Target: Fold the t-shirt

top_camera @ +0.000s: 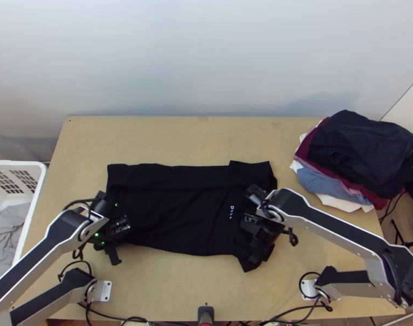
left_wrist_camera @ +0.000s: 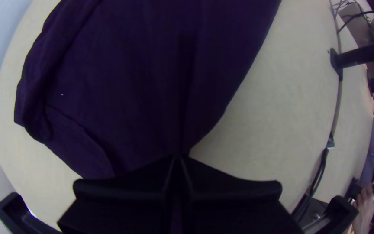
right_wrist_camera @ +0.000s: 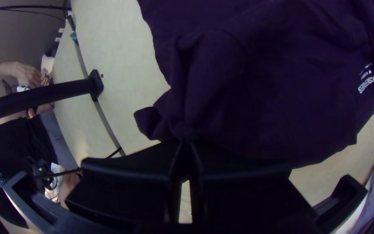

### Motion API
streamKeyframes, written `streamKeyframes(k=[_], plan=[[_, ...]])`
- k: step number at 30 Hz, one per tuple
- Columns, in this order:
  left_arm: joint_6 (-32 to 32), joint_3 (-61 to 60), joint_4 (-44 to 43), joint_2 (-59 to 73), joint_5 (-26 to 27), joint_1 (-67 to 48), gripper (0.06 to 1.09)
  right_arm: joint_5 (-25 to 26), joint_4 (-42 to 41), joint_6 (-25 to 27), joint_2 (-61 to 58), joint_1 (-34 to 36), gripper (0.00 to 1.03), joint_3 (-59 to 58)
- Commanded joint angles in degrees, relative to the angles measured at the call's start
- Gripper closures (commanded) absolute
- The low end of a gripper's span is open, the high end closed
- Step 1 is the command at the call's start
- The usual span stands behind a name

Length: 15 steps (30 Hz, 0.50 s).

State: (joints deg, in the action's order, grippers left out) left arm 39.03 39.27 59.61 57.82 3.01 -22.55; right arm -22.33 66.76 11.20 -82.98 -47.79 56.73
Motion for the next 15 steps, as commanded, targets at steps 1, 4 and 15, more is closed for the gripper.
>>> streamKeyframes(k=[1,4,15], plan=[[-1.0,8.4,11.2,-1.9,1.6,-0.1,1.04,-2.1,3.8,1.6,4.7,3.8,1.00,-0.2],[1.9,9.3,9.4,-0.3,1.5,3.7,1.04,-2.1,4.0,2.2,5.5,7.9,1.00,0.8],[7.3,20.9,-3.4,23.1,0.9,14.3,1.04,-2.1,4.0,7.7,-0.2,23.4,1.00,8.3]])
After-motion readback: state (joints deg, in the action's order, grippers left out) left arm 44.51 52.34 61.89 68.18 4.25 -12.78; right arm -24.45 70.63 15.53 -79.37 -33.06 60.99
